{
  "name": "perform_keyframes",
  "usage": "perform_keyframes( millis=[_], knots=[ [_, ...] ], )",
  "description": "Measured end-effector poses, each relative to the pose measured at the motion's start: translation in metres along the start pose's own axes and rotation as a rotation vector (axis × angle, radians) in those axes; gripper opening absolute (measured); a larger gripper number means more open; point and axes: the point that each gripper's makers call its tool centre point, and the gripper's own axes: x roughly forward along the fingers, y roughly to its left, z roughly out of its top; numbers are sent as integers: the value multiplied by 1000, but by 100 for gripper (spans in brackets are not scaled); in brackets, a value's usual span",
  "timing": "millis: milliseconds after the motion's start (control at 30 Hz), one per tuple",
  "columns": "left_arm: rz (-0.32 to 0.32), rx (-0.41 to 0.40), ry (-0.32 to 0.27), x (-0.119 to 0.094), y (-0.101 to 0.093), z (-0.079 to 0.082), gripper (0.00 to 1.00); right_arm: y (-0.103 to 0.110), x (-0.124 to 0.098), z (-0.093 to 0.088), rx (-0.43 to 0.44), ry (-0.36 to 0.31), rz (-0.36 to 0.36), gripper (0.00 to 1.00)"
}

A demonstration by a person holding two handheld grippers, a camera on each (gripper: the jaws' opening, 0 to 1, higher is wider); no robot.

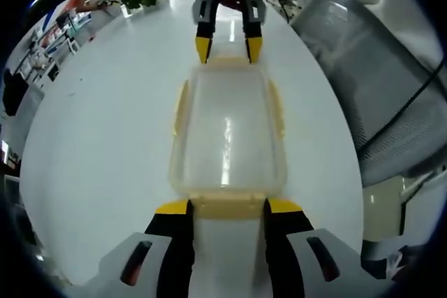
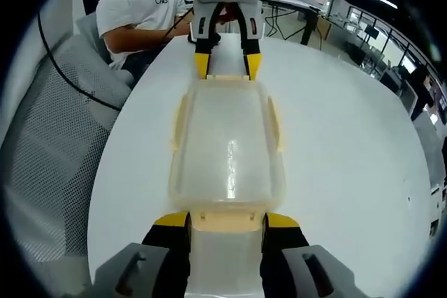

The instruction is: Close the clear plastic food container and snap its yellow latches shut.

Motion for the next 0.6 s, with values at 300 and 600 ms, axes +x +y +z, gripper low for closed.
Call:
perform_keyframes(
  millis=[300,600],
  knots=[
    [-2,-3,20,-4,-4,2,37,1,-4,3,-12,-6,2,37],
    [12,10,7,-12,-5,13,37,1,-16,3,-21,-8,-5,37]
  ],
)
